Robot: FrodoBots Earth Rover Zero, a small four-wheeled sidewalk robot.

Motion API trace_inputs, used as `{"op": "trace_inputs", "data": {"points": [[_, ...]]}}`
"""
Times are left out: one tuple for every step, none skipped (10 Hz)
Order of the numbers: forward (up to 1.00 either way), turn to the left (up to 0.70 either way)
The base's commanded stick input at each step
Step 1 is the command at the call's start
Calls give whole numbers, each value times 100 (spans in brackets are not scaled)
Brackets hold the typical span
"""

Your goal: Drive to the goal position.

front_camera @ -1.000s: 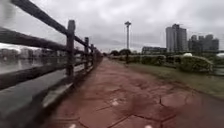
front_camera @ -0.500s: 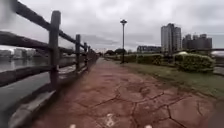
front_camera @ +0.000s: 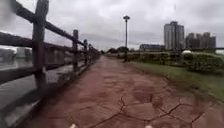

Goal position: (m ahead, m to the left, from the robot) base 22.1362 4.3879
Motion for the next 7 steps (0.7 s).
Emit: {"op": "trace_inputs", "data": {"points": [[85, 1], [85, -23], [85, -33], [85, -33], [85, -19], [85, 1], [85, 1]]}}
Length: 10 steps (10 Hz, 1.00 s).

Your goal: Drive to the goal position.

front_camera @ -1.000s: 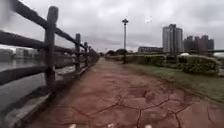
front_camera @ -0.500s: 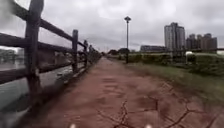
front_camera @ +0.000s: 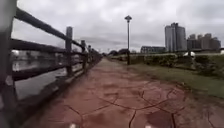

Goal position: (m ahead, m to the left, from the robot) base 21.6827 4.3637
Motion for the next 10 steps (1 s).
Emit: {"op": "trace_inputs", "data": {"points": [[85, 1], [85, 1], [85, 1], [85, 1], [85, 1], [85, 1], [85, 1], [85, -1], [85, -10], [85, -33]]}}
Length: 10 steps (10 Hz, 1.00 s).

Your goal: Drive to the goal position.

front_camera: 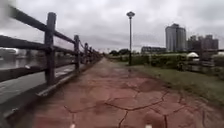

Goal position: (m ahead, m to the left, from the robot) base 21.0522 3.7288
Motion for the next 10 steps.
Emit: {"op": "trace_inputs", "data": {"points": [[85, -33], [85, -33], [85, -6], [85, 1], [85, 1], [85, 1], [85, 1], [85, 1], [85, 1], [85, 1]]}}
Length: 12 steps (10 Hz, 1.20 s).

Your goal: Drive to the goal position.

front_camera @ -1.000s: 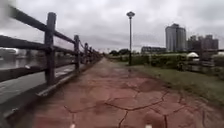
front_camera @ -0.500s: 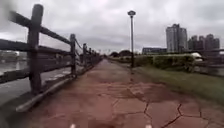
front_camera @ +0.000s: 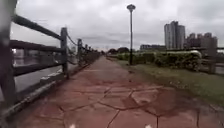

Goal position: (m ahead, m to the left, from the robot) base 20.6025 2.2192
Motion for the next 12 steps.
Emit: {"op": "trace_inputs", "data": {"points": [[85, 1], [85, 1], [85, 1], [85, 1], [85, 1], [85, 1], [85, 1], [85, 1], [85, 1], [85, 1], [85, 1], [85, 1]]}}
